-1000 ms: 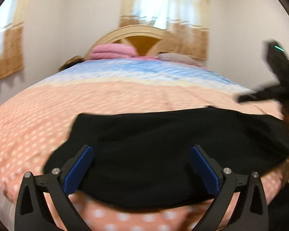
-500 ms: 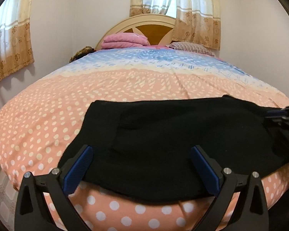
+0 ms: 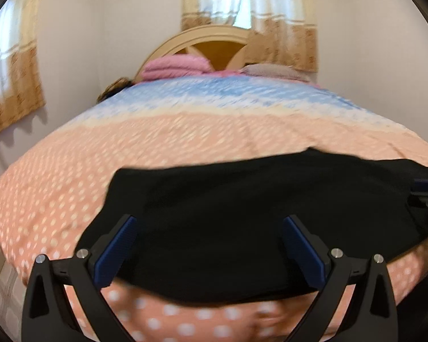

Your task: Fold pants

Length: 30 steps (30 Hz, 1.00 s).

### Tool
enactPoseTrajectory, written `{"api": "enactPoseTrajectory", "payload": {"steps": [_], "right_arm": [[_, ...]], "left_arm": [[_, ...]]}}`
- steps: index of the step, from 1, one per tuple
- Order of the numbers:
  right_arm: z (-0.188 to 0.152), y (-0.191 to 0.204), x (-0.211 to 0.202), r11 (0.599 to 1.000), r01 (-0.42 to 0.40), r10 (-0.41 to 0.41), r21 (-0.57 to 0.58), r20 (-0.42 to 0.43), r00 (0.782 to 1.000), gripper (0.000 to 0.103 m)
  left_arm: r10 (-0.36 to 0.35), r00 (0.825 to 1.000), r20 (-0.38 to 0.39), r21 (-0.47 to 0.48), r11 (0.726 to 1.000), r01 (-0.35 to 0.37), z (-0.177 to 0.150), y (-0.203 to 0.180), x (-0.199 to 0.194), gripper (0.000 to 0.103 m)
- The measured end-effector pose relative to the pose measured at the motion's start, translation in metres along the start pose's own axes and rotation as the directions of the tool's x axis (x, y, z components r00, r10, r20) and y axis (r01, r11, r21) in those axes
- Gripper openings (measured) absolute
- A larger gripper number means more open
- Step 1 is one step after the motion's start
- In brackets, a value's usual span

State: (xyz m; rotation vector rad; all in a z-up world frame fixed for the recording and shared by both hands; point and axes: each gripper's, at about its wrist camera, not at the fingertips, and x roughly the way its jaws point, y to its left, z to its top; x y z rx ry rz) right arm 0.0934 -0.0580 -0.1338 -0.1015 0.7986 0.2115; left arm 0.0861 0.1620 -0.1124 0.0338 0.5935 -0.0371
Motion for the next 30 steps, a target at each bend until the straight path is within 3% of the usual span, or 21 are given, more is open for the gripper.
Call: {"api": "enactPoseTrajectory", "payload": {"steps": [7,14,18,24,28,30], "right_arm": [[-0.024,-0.109,-0.043,0.970,0.201,-0.199,0.136,-0.027,0.980,0.052],[-0.054,-0.190,-0.096,0.908,0.351,-0.354,0.228,-0.030,0.935,0.052],[-0.072,-0.241,-0.131,0.868,0.384,-0.400,0.314,-0.013,0.916,0.052],[-0.112,-0.314,-0.177,0.783,0.311,-0.386,0.539,0.029,0.922,0.052],[-0.132,-0.343,-0.184,0.748,0.220,-0.330,0.626,0.063,0.942,0.052],[-0.139,-0.352,-0.184,0.718,0.163,-0.294,0.676,0.084,0.952,0.052]], "left_arm": [[-0.168,0.986,-0.013,0.110,0.980,0.169,0.014,-0.068,0.002,0.103],[-0.244,0.968,-0.050,0.229,0.941,0.249,0.024,-0.134,0.006,0.103],[-0.277,0.958,-0.076,0.270,0.919,0.287,0.028,-0.167,0.007,0.103],[-0.285,0.953,-0.103,0.315,0.900,0.303,0.024,-0.199,0.014,0.103],[-0.226,0.966,-0.128,0.316,0.914,0.255,0.015,-0.206,0.025,0.103],[-0.242,0.959,-0.148,0.273,0.922,0.275,0.010,-0.199,0.029,0.103]]}}
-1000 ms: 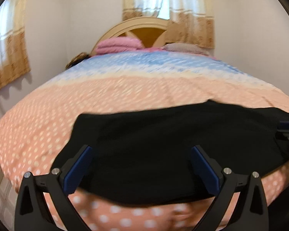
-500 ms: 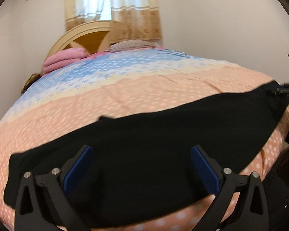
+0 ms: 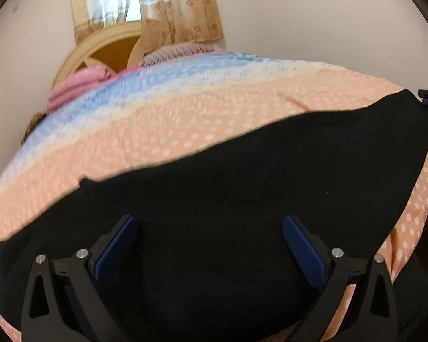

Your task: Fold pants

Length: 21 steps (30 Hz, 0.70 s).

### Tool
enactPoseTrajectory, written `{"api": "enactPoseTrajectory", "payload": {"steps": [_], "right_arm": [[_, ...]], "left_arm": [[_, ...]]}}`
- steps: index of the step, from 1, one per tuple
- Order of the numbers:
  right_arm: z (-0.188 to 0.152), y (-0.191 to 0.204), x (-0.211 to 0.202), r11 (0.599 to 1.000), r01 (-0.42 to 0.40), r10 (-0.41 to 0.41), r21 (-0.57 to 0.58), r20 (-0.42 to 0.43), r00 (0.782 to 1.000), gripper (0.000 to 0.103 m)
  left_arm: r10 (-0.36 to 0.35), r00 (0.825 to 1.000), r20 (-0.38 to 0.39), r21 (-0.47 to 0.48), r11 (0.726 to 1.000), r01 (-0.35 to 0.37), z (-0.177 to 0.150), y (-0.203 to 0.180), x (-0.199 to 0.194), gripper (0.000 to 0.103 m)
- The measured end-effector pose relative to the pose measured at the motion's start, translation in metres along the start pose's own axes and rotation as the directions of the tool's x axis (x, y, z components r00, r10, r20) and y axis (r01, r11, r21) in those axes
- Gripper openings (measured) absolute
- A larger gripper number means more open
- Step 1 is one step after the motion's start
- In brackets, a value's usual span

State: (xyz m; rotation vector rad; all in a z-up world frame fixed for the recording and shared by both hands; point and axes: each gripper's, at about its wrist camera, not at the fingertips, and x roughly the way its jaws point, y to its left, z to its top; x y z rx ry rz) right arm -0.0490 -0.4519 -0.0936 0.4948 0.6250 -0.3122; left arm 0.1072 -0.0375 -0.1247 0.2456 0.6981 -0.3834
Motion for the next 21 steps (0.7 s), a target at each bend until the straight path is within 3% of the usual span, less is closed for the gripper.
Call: {"api": "enactPoseTrajectory", "payload": {"steps": [2,9,15,21], "right_arm": [[-0.002,-0.001,0.007,1.000,-0.003,0.003,-0.010,-0.024,1.000,0.052],[-0.015,0.012,0.008,0.994,-0.081,0.077,-0.071,-0.061,0.995,0.049],[-0.016,0.011,0.010,0.993,-0.026,0.018,-0.116,-0.075,0.997,0.033],[-0.021,0.013,0.015,0.990,0.000,-0.007,-0.138,-0.047,0.999,0.033]], "left_arm": [[-0.031,1.000,0.000,-0.061,0.998,0.031,-0.003,0.011,-0.001,0.103],[-0.007,1.000,0.006,-0.048,0.999,0.007,-0.007,0.012,-0.010,0.103],[0.038,0.999,0.015,-0.086,0.996,-0.037,-0.012,0.032,-0.012,0.103],[0.035,0.999,0.013,-0.115,0.993,-0.033,-0.013,0.035,-0.009,0.103]]}}
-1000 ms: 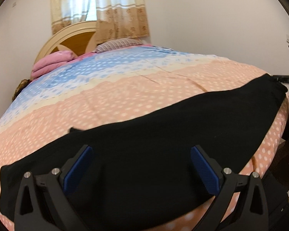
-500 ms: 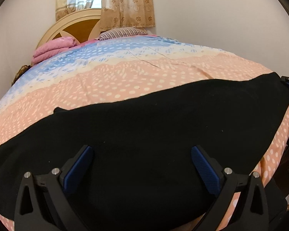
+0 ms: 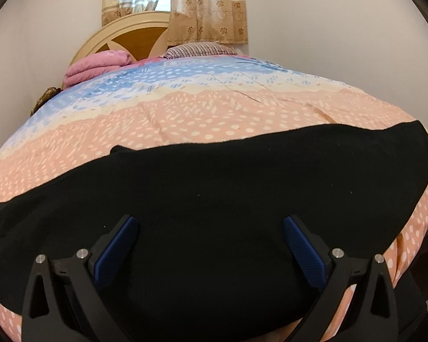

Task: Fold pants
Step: 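Grasp the black pants corner with the right gripper and lift it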

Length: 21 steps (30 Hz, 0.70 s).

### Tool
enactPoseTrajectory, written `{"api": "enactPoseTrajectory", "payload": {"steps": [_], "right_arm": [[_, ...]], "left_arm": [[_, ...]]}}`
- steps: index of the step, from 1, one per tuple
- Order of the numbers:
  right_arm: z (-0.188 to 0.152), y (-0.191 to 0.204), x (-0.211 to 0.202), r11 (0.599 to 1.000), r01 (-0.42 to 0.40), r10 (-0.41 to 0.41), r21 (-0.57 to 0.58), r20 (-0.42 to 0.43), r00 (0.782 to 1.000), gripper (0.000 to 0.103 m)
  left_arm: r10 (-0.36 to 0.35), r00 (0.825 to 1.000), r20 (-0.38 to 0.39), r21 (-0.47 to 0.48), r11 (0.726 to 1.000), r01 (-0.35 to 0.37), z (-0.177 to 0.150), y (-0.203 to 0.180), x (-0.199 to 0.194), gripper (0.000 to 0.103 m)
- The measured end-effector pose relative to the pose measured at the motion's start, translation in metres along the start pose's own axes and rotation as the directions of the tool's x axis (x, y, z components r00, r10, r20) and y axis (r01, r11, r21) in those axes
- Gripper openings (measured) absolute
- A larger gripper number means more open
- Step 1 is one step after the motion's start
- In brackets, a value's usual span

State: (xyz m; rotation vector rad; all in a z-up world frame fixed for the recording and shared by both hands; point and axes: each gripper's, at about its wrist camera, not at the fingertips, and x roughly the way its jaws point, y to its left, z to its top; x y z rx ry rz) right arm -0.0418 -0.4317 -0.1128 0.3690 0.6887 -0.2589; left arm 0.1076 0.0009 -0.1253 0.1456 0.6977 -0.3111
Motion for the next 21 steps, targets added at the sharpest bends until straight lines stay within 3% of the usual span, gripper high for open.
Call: {"api": "enactPoseTrajectory", "payload": {"steps": [4,14,15,17,21], "right_arm": [[-0.0046,0.0095,0.0003,0.999,0.038,-0.038,-0.021,0.040,0.998,0.032],[-0.0051,0.0084,0.0002,0.999,0.028,-0.026,-0.031,0.053,0.998,0.032],[-0.0045,0.0086,-0.0007,0.999,0.034,-0.032,-0.030,0.055,0.998,0.025],[-0.0054,0.0061,-0.0025,1.000,0.014,-0.013,-0.006,0.061,0.998,0.020],[-0.0068,0.0057,-0.0031,1.000,0.013,-0.012,-0.001,0.062,0.998,0.018]], "left_arm": [[-0.008,1.000,-0.005,-0.014,1.000,0.008,-0.0001,0.0016,-0.0001,0.103],[-0.009,1.000,-0.003,-0.013,1.000,0.009,-0.0012,0.0011,-0.0010,0.103],[-0.009,1.000,-0.003,-0.013,1.000,0.009,-0.0012,0.0011,-0.0010,0.103],[-0.009,1.000,-0.003,-0.013,1.000,0.009,-0.0013,0.0011,-0.0009,0.103],[-0.014,1.000,0.001,-0.014,1.000,0.014,-0.0025,0.0017,-0.0011,0.103]]}}
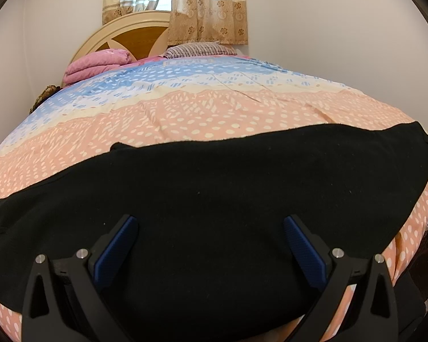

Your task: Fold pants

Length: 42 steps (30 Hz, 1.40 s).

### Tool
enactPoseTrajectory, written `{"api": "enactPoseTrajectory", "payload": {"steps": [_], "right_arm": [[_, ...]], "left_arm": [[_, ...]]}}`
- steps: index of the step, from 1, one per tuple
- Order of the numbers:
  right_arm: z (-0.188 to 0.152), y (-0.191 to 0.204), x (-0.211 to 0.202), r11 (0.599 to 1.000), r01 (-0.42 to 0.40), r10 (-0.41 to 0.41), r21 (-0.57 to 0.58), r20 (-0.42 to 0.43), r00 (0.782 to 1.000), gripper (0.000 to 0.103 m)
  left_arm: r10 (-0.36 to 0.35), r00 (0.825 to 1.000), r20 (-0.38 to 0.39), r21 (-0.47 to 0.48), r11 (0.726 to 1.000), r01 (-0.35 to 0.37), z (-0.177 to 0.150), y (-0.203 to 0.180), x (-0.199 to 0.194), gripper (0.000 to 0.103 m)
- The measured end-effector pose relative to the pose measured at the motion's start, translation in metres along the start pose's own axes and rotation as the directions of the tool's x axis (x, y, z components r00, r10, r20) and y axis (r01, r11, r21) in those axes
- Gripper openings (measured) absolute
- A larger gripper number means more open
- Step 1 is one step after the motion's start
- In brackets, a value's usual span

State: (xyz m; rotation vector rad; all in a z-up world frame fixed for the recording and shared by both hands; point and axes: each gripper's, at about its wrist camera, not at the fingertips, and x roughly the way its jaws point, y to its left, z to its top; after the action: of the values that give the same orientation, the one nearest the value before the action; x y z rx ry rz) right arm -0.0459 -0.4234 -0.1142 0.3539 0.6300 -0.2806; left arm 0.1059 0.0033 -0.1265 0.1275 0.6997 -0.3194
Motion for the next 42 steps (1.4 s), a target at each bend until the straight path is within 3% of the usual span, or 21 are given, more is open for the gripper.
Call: {"api": "enactPoseTrajectory", "payload": {"steps": [9,22,31,42], "right_arm": [[-0.001,0.011,-0.002,0.998,0.041,-0.040,-0.042,0.019,0.999,0.014],[0.003,0.017,-0.014,1.000,-0.015,0.016,-0.004,0.043,0.999,0.012],[0.008,0.077,-0.046,0.992,-0.088,0.097,-0.094,0.094,0.991,0.012],[0.006,0.159,-0.050,0.961,-0.174,0.193,-0.213,0.071,0.979,0.012]], "left_arm": [[-0.002,1.000,0.002,0.000,1.000,0.002,-0.001,0.000,-0.001,0.103],[-0.007,1.000,0.008,-0.003,1.000,0.007,-0.004,0.002,-0.003,0.103],[-0.018,1.000,0.012,-0.012,1.000,0.018,-0.006,0.013,-0.012,0.103],[0.000,0.999,0.048,-0.060,0.998,0.003,-0.007,0.035,-0.026,0.103]]}}
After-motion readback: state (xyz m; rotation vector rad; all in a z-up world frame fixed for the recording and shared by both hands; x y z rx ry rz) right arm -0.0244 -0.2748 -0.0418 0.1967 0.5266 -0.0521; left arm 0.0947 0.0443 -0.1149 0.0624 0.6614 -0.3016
